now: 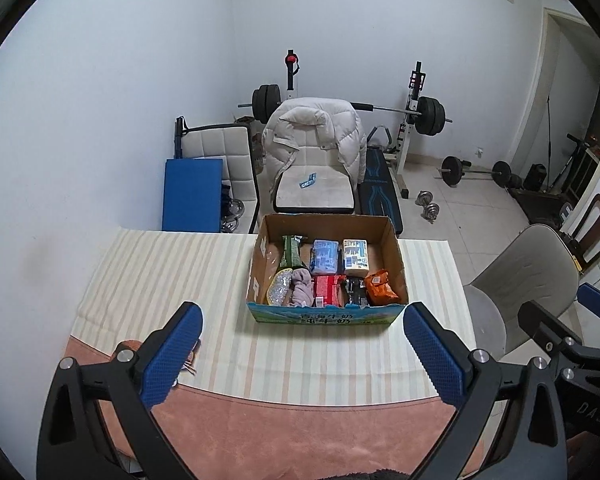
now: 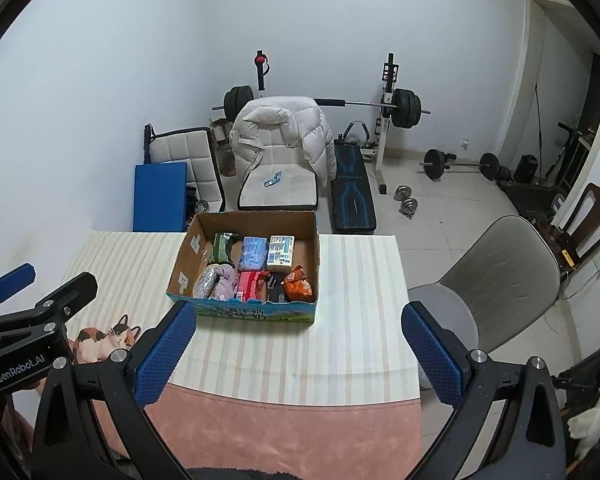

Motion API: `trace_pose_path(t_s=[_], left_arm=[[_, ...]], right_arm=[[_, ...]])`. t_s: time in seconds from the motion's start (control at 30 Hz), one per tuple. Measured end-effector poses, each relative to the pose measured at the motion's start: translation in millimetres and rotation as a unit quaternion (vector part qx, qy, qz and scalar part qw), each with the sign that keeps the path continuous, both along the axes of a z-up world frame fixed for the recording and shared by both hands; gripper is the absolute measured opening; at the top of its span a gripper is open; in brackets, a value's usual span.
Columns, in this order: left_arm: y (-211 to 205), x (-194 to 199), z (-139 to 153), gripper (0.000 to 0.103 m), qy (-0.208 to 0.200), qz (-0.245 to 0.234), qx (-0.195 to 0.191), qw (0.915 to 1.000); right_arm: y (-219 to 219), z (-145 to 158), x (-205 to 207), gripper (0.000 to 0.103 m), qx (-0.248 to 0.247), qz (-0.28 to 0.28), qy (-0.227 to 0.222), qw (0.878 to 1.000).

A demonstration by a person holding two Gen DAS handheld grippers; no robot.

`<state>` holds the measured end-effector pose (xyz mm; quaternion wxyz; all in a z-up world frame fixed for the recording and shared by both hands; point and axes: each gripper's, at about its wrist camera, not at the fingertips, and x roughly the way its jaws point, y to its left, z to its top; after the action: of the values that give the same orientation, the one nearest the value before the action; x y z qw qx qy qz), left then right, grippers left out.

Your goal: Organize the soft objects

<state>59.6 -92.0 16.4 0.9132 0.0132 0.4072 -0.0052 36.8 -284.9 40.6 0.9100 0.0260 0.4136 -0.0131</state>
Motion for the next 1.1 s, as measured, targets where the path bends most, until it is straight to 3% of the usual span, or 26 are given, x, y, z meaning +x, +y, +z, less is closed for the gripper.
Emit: trace_pose_path(t_s=[1.1], left_arm=[[8,-12,8,0.103,-0.011,0.015,-0.001,0.9998]], right_arm=[[3,11,2,0.103,-0.009,-0.006,-0.012,1.0]])
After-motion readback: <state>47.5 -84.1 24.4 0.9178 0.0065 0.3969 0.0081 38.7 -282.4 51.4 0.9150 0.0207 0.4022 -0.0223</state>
